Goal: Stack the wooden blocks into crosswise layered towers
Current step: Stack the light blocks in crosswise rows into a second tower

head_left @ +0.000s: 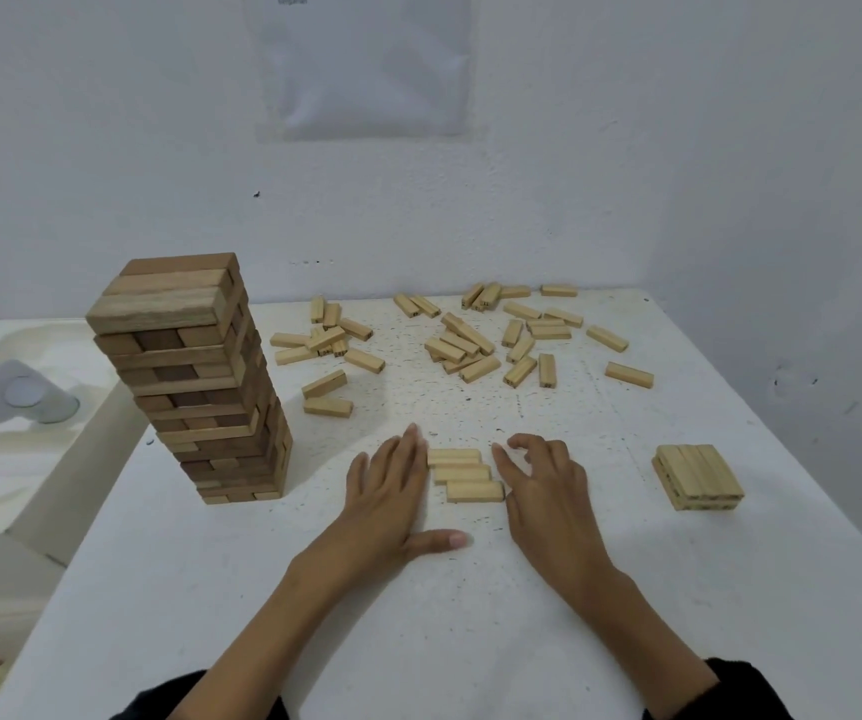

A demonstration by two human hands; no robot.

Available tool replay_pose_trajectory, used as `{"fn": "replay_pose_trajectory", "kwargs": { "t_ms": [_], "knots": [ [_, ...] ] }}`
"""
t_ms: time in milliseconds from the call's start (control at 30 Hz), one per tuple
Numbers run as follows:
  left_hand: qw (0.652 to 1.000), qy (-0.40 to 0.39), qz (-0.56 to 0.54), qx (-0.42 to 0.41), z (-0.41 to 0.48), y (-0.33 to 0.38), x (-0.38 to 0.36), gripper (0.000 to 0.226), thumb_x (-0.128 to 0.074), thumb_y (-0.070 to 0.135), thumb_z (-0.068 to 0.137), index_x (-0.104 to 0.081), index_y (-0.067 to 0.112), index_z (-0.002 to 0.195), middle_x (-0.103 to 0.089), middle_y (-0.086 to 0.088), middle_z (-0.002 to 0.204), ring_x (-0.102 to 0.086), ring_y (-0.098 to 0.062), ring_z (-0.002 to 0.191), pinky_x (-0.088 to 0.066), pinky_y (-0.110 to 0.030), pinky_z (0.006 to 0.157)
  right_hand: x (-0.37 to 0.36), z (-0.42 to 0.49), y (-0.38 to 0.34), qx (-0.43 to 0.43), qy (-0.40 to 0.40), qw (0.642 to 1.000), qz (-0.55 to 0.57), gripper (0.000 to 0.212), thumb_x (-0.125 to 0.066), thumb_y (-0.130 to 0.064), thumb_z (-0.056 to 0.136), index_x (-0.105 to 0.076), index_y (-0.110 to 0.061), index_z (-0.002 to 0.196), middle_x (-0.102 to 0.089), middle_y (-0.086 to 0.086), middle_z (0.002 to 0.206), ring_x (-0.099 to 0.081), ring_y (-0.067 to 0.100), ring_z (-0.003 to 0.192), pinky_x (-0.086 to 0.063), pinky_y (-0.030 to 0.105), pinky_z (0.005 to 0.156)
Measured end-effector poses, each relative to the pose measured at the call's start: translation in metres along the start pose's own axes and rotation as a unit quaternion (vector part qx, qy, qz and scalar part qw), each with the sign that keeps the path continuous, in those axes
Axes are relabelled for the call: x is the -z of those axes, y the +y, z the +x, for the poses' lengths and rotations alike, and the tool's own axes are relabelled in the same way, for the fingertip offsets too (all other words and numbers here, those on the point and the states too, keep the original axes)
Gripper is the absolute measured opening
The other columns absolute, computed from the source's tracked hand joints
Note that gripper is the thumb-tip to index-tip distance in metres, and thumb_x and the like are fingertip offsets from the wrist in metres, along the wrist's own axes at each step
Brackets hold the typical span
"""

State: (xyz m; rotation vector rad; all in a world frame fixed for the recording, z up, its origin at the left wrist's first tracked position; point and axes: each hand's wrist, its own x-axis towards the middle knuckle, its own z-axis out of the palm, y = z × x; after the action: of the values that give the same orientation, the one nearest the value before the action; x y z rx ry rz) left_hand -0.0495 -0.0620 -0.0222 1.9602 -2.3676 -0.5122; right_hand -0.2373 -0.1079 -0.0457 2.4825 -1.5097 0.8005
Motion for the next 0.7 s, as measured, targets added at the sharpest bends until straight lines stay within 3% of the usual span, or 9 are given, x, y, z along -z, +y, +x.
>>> {"fn": "replay_pose_trajectory", "kwargs": {
  "t_ms": [133, 300, 467, 533, 600, 700],
  "knots": [
    [0.999, 0.009, 0.044, -0.017, 0.002, 0.007, -0.003, 0.129, 0.018, 0.093, 0.045, 0.024, 0.012, 0.146, 0.034, 0.001, 0.151, 0.026, -0.014, 0.140, 0.019, -0.038, 0.111, -0.001, 0.001, -0.007, 0.014, -0.007, 0.999, -0.051, 0.066, -0.082, 0.006, 0.031, -0.072, -0.005, 0.095, -0.067, 0.012, 0.093, -0.065, 0.028, 0.080, -0.054, 0.039, 0.063],
    [0.998, 0.000, 0.057, -0.010, 0.002, 0.009, -0.001, 0.128, 0.024, 0.090, 0.046, 0.020, 0.012, 0.147, 0.027, -0.002, 0.155, 0.022, -0.014, 0.142, 0.016, -0.036, 0.112, 0.003, 0.000, -0.008, 0.019, -0.022, 0.998, -0.051, 0.067, -0.083, 0.003, 0.030, -0.072, -0.004, 0.096, -0.067, 0.012, 0.093, -0.065, 0.028, 0.078, -0.054, 0.038, 0.062],
    [0.999, -0.022, 0.031, 0.005, -0.003, 0.008, 0.006, 0.131, 0.022, 0.092, 0.044, 0.021, 0.010, 0.146, 0.030, -0.003, 0.153, 0.023, -0.016, 0.142, 0.012, -0.040, 0.116, 0.005, 0.005, 0.006, -0.048, 0.016, 0.998, 0.046, 0.052, -0.069, 0.015, 0.051, -0.072, -0.006, 0.099, -0.067, 0.006, 0.095, -0.064, 0.027, 0.081, -0.051, 0.036, 0.062],
    [0.999, -0.041, 0.017, 0.014, -0.007, 0.011, 0.008, 0.134, 0.022, 0.094, 0.040, 0.025, 0.009, 0.144, 0.034, -0.004, 0.151, 0.026, -0.017, 0.141, 0.012, -0.041, 0.116, 0.008, 0.005, 0.014, -0.060, 0.047, 0.995, 0.065, 0.040, -0.052, 0.008, 0.065, -0.075, -0.010, 0.093, -0.069, 0.003, 0.089, -0.062, 0.027, 0.078, -0.047, 0.034, 0.062],
    [0.998, -0.055, 0.015, 0.021, -0.008, 0.016, 0.008, 0.138, 0.023, 0.094, 0.035, 0.027, 0.009, 0.143, 0.036, -0.005, 0.150, 0.028, -0.018, 0.140, 0.013, -0.042, 0.116, 0.011, 0.005, 0.015, -0.042, 0.061, 0.996, 0.056, 0.044, -0.036, -0.006, 0.072, -0.077, -0.016, 0.082, -0.069, -0.004, 0.080, -0.061, 0.022, 0.072, -0.039, 0.029, 0.062],
    [0.998, -0.061, 0.022, 0.023, -0.009, 0.023, 0.006, 0.141, 0.026, 0.093, 0.032, 0.027, 0.007, 0.143, 0.036, -0.006, 0.150, 0.027, -0.019, 0.141, 0.012, -0.043, 0.116, 0.011, 0.004, 0.010, -0.017, 0.069, 0.996, 0.051, 0.048, -0.031, -0.013, 0.074, -0.077, -0.022, 0.076, -0.069, -0.009, 0.075, -0.058, 0.020, 0.069, -0.034, 0.028, 0.064]
  ]
}}
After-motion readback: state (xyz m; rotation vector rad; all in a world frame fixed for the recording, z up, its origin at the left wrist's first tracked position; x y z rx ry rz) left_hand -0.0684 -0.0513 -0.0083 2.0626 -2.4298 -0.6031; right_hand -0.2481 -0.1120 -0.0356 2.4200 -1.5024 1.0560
